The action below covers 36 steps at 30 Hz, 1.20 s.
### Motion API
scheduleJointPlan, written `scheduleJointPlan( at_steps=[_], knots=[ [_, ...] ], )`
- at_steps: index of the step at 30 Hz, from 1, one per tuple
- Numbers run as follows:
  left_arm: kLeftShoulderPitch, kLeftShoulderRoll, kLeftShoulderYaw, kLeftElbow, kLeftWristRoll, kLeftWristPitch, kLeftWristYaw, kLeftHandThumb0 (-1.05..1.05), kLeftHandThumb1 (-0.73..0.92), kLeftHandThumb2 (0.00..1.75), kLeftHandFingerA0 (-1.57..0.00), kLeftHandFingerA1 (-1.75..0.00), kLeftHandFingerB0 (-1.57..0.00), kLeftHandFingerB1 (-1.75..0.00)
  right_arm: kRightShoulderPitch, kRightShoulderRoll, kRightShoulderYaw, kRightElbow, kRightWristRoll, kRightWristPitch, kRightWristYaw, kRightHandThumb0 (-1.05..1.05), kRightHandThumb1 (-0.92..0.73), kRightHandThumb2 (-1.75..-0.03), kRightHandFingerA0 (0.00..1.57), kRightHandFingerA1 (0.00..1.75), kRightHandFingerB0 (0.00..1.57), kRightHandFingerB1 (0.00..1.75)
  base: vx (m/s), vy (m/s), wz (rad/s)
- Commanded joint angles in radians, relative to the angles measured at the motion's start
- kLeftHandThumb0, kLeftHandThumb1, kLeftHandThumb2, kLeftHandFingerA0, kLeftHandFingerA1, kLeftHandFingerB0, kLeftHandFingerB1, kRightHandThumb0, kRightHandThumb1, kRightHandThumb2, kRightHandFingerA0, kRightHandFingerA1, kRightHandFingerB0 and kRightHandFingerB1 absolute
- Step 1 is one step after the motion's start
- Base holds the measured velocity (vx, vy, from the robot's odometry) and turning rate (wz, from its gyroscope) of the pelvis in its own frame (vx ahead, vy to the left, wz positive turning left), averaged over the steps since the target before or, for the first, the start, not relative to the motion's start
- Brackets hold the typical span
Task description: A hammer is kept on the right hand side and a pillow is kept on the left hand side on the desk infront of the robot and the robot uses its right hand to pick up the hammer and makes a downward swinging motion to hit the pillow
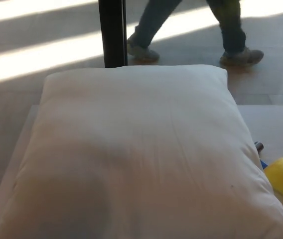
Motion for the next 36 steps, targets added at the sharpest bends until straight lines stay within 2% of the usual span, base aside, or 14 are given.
scheduleJointPlan(
  at_steps=[1, 2, 3, 5, 9, 10, 12, 14, 16, 22, 23, 24, 25, 36],
  knots=[
    [-0.031, 0.043, 0.089, 0.058, -0.11, -0.036, 0.02, -0.42, 0.48, 0.55, -0.77, -0.54, -0.75, -0.5, -0.053, -0.059, -0.163, 0.025, 0.194, 0.183, -0.011, -0.5, -0.52, -0.9, 0.38, 0.62, 0.27, 0.52, 0.0, 0.0, 0.0],
    [-0.035, 0.042, 0.097, 0.059, -0.114, -0.033, 0.021, -0.42, 0.48, 0.55, -0.78, -0.55, -0.77, -0.5, -0.073, -0.065, -0.2, 0.037, 0.216, 0.243, -0.048, -0.51, -0.66, -0.59, 0.59, 0.86, 0.51, 0.52, 0.0, 0.0, 0.0],
    [-0.037, 0.047, 0.105, 0.072, -0.119, -0.033, 0.013, -0.4, 0.48, 0.55, -0.77, -0.54, -0.77, -0.5, -0.092, -0.059, -0.256, 0.04, 0.268, 0.29, -0.072, -0.53, -0.48, -0.85, 0.3, 0.63, 0.4, 0.59, 0.0, 0.0, 0.0],
    [-0.038, 0.051, 0.097, 0.075, -0.108, -0.035, 0.02, -0.41, 0.49, 0.55, -0.8, -0.53, -0.76, -0.49, -0.147, -0.093, -0.374, 0.108, 0.37, 0.399, -0.121, -0.4, -0.69, -0.61, 0.08, 0.36, 0.35, 0.4, 0.0, 0.0, 0.0],
    [-0.035, 0.046, 0.097, 0.057, -0.114, -0.052, 0.0, -0.47, 0.49, 0.56, -0.79, -0.51, -0.77, -0.47, -0.19, -0.181, -0.405, 0.17, 0.351, 0.482, -0.135, -0.65, -0.7, -0.8, 0.0, 0.0, 0.03, 0.2, 0.0, 0.0, 0.0],
    [-0.034, 0.042, 0.09, 0.047, -0.107, -0.055, 0.01, -0.49, 0.5, 0.56, -0.8, -0.49, -0.75, -0.46, -0.206, -0.208, -0.402, 0.161, 0.343, 0.494, -0.125, -0.72, -0.61, -0.91, 0.0, 0.21, 0.0, 0.22, 0.0, 0.0, 0.0],
    [-0.029, 0.038, 0.087, 0.034, -0.109, -0.058, -0.01, -0.51, 0.51, 0.57, -0.76, -0.49, -0.73, -0.46, -0.224, -0.237, -0.372, 0.103, 0.318, 0.51, -0.061, -0.94, -0.78, -1.01, 0.0, 0.07, 0.0, 0.0, 0.0, 0.0, 0.0],
    [-0.022, 0.032, 0.085, 0.017, -0.112, -0.059, -0.02, -0.56, 0.51, 0.57, -0.76, -0.49, -0.67, -0.43, -0.28, -0.264, -0.383, 0.05, 0.33, 0.561, -0.082, -0.74, -0.67, -1.0, 0.01, 0.35, 0.14, 0.47, 0.0, 0.0, 0.0],
    [-0.022, 0.032, 0.08, 0.016, -0.108, -0.048, -0.013, -0.57, 0.53, 0.57, -0.76, -0.48, -0.66, -0.43, -0.397, -0.293, -0.433, 0.007, 0.372, 0.603, -0.182, -0.74, -0.62, -0.98, 0.0, 0.44, 0.0, 0.23, 0.0, 0.0, 0.0],
    [-0.017, 0.031, 0.074, 0.011, -0.108, -0.045, -0.026, -0.6, 0.44, 0.82, -0.66, -0.6, -0.54, -0.56, -0.565, -0.277, -0.516, -0.061, 0.393, 0.549, -0.363, -0.82, -0.55, -0.84, 0.0, 0.13, 0.0, 0.01, 0.0, 0.0, 0.0],
    [-0.018, 0.032, 0.07, 0.01, -0.104, -0.041, -0.026, -0.58, 0.55, 0.57, -0.74, -0.47, -0.62, -0.45, -0.603, -0.278, -0.492, -0.108, 0.382, 0.575, -0.353, -0.77, -0.6, -0.81, 0.0, 0.01, 0.0, 0.0, 0.0, 0.0, 0.0],
    [-0.022, 0.033, 0.072, 0.017, -0.106, -0.041, -0.026, -0.61, 0.44, 0.81, -0.65, -0.59, -0.54, -0.55, -0.596, -0.268, -0.467, -0.187, 0.392, 0.603, -0.278, -0.87, -0.65, -0.93, 0.0, 0.17, 0.0, 0.0, 0.0, 0.0, 0.0],
    [-0.027, 0.035, 0.07, 0.026, -0.104, -0.041, -0.022, -0.57, 0.54, 0.57, -0.72, -0.47, -0.62, -0.44, -0.581, -0.255, -0.382, -0.241, 0.34, 0.512, -0.173, -0.91, -0.69, -0.96, 0.0, 0.08, 0.0, 0.0, 0.0, 0.0, 0.0],
    [-0.002, 0.032, 0.06, 0.028, -0.113, -0.055, -0.066, -0.63, 0.57, 0.58, -0.71, -0.46, -0.63, -0.44, -0.365, -0.214, 0.068, -0.656, 0.013, 0.296, -0.037, -1.03, -0.63, -0.98, 0.0, 0.03, 0.06, 0.09, 0.0, 0.0, 0.0]
  ],
)
